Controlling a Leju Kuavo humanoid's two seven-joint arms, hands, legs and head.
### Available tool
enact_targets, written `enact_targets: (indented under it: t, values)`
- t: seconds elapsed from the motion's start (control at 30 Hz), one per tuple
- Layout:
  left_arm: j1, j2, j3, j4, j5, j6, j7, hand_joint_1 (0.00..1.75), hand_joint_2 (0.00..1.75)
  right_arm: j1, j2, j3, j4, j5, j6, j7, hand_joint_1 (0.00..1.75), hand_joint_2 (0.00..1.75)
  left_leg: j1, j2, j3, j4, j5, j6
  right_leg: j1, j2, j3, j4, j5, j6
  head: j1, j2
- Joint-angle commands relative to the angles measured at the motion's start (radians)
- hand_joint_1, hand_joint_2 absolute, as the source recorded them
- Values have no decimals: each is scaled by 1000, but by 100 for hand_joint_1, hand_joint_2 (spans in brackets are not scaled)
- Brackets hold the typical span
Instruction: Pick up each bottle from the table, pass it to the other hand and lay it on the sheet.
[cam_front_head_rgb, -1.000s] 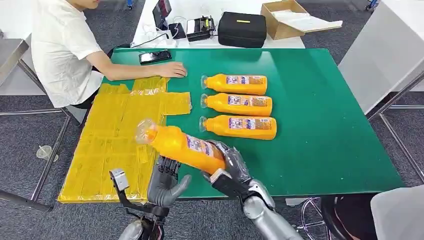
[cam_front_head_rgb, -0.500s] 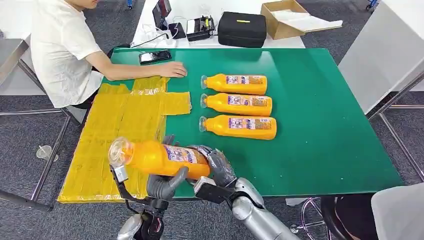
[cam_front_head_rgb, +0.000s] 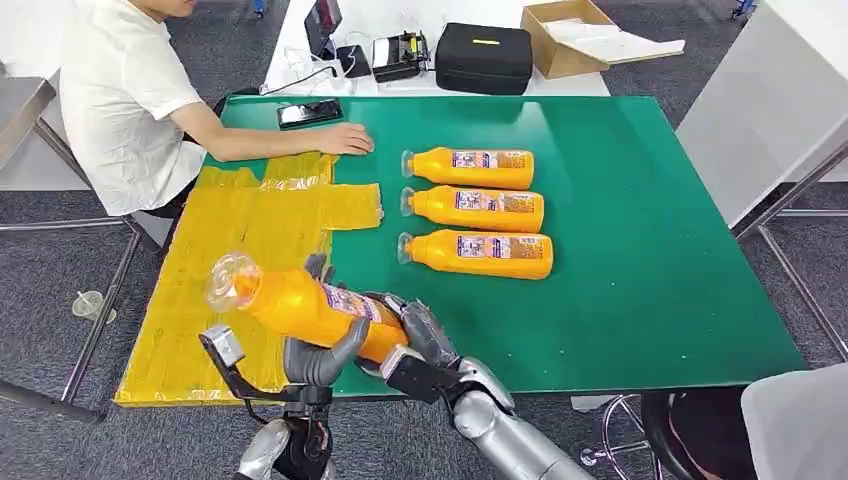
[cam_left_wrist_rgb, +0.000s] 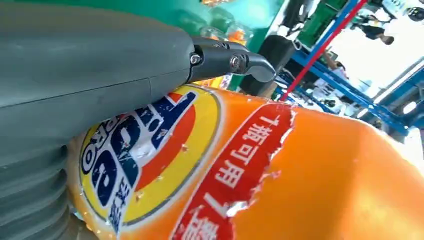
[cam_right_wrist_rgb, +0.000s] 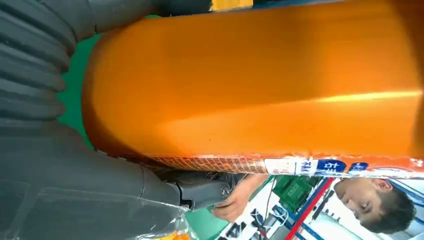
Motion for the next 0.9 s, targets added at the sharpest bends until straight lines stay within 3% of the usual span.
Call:
enact_targets:
  t: [0.03, 0.17, 0.2, 0.23, 0.27, 0.4, 0.43, 0.47, 0.77, 0.83, 0.9]
  values:
    - [-46, 5, 19, -19, 26, -14, -13, 175, 175, -5, 2, 63, 58, -10, 34, -21, 147, 175, 1, 0, 2, 0, -1, 0, 1, -1, 3, -1, -1, -2, 0, 0]
    - [-45, 4, 17, -18, 26, -15, -13, 175, 175, -5, 2, 62, 60, -11, 35, -21, 143, 175, 1, 1, 6, 1, -3, 0, 2, -2, 7, 0, -3, -5, 0, 0]
    - [-46, 7, 14, -20, 27, -22, -17, 175, 175, -5, 6, 57, 67, -16, 38, -22, 66, 175, 1, 0, 4, 0, -2, 0, 2, -2, 5, -1, -2, -3, 0, 0]
    - [-44, 8, 13, -22, 43, -44, -15, 175, 175, -5, 7, 54, 74, -25, 50, -23, 12, 175, 1, 0, 3, 0, -1, 0, 1, -2, 3, -1, -1, -3, 0, 0]
    - [-40, 6, 18, -26, 59, -55, -10, 175, 175, -1, 11, 45, 80, -34, 52, -23, 0, 175, 1, 0, 5, 1, -2, 0, 2, -2, 6, 0, -2, -4, 0, 0]
    - [-29, 15, 30, -44, 77, -65, -1, 175, 175, 7, 24, 15, 107, -45, 23, -14, 0, 175, 0, 0, 2, 0, -1, 0, 1, -1, 3, -1, -1, -2, 0, 0]
    - [-24, 15, 43, -57, 59, -39, -18, 175, 175, 18, 25, -7, 108, -15, -55, -7, 0, 0, 1, 0, 4, 0, -2, 0, 2, -2, 5, -1, -2, -4, 0, 0]
    - [-19, 16, 49, -67, 37, -16, -33, 175, 175, 28, 25, -17, 103, 5, -101, 2, 0, 0, 1, 0, 3, 0, -1, 0, 1, -1, 4, -1, -1, -3, 0, 0]
    - [-15, 21, 54, -77, 37, -17, -32, 175, 175, 33, 19, -18, 96, 5, -100, 2, 0, 0, 1, 1, 3, 0, -1, 0, 1, 0, 4, -1, -1, -3, 0, 0]
    - [-8, 28, 49, -94, -110, 116, -95, 175, 175, 85, 20, -86, 52, -17, -154, 15, 0, 0, 0, 0, 1, -1, 0, 0, 0, -1, 1, -1, 0, -2, 0, 0]
    - [-12, 48, 44, -68, -452, 464, -185, 175, 175, 168, 8, -184, -19, 43, -371, 11, 0, 0, 0, -2, 2, -1, 0, 0, 1, -3, 3, -1, -1, -2, 0, 0]
